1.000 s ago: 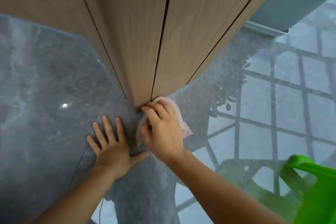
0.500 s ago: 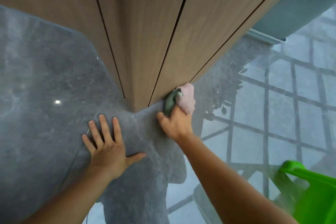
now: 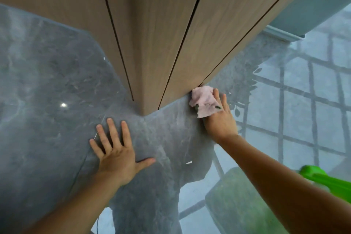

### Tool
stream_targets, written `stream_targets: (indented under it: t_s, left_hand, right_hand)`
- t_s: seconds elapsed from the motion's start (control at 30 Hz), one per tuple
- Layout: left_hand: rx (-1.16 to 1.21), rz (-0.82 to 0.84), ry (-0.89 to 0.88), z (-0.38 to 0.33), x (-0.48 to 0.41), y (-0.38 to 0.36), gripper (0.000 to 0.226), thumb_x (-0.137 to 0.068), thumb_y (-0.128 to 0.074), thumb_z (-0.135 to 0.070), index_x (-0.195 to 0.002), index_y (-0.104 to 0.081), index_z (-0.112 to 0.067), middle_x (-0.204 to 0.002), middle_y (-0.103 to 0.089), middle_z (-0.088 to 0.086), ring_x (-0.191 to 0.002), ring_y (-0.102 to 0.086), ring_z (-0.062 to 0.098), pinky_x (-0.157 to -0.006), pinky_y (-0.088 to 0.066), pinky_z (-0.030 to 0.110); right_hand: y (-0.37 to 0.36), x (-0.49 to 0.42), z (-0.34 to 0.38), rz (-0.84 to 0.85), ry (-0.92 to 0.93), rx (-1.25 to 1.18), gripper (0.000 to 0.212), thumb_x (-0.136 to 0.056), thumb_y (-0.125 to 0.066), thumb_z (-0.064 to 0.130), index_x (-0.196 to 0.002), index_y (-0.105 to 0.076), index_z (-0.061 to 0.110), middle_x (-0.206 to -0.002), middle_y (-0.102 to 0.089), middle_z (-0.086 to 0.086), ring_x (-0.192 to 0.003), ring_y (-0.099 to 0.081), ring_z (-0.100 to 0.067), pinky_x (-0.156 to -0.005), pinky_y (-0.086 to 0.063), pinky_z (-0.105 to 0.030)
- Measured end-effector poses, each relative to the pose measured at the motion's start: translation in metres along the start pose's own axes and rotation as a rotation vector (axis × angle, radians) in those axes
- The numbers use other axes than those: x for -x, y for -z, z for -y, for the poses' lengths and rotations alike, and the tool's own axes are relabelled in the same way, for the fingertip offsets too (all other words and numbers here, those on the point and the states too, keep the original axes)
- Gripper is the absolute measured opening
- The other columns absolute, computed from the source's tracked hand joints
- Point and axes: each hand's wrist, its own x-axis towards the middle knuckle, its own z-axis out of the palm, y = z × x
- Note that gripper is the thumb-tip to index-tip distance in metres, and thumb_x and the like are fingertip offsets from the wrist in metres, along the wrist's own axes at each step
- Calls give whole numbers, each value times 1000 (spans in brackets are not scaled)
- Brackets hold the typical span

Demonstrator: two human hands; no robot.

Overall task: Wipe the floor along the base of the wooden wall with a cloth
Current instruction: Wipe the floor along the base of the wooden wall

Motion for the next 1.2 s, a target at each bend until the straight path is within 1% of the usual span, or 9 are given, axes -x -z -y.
stream_targets:
  t_s: [0.1,0.2,0.33,0.47,0.67,0.87,0.97,1.13,1.2]
  left_hand:
    - [-5,35,8,-1,1,1,142,-36,-10,-104,-128,55,-18,-131,67,15,-119,63,41,-109,21,67]
    - [-20,62,8,-3,2,4,141,-37,-9,-103,-129,54,-17,-130,67,16,-123,59,44,-110,20,68]
    - [-15,60,9,-4,4,7,140,-35,-7,-102,-128,54,-18,-133,64,19,-131,49,46,-111,17,69]
    - [-14,64,16,-3,3,7,143,-33,-11,-104,-127,55,-18,-145,55,19,-130,50,43,-111,16,69]
    - [-6,34,1,-1,2,5,140,-34,-8,-103,-124,58,-19,-133,66,14,-126,53,42,-111,16,69]
    - [35,40,3,-7,7,7,142,-44,-25,-101,-136,44,-17,-154,43,23,-141,37,49,-112,15,69]
    - [10,35,11,-7,5,8,142,-57,-45,-92,-134,48,-18,-138,61,17,-131,51,46,-112,16,69]
    - [34,71,-11,-5,8,10,142,-35,-12,-105,-125,57,-20,-130,66,15,-128,54,44,-102,31,63]
    - [30,61,-14,-3,7,8,141,-33,-9,-105,-124,58,-20,-129,67,15,-121,61,42,-104,30,63]
  right_hand:
    - [7,4,31,-69,0,-277,75,-82,-42,18,-152,-17,26,-157,-15,-10,-141,-18,-42,-118,-20,-55]
    - [2,18,77,-54,-140,-593,88,-79,-48,47,-147,7,51,-164,-3,-7,-147,2,-44,-117,-2,-62]
    - [-32,57,95,24,152,-175,84,-81,-35,78,-152,-6,43,-163,18,-11,-144,25,-43,-115,15,-61]
    - [-25,34,27,82,565,189,77,-86,-35,74,-152,-10,44,-164,9,-14,-148,11,-43,-119,-5,-63]
    - [18,-33,-17,64,-191,41,83,-83,-24,80,-153,-10,38,-163,12,-20,-146,16,-46,-120,2,-58]
    - [-18,40,99,170,99,-53,114,-70,-18,91,-154,7,18,-154,30,-28,-136,37,-49,-113,19,-63]
    - [-33,73,127,227,242,-24,113,-71,-15,90,-154,8,16,-156,26,-29,-140,31,-48,-115,16,-62]
    - [-19,54,58,205,446,155,95,-85,-27,77,-155,8,22,-160,20,-21,-145,20,-44,-121,-4,-58]
    - [-3,28,17,154,280,147,91,-87,-32,74,-155,5,25,-161,17,-21,-146,18,-45,-120,-5,-57]
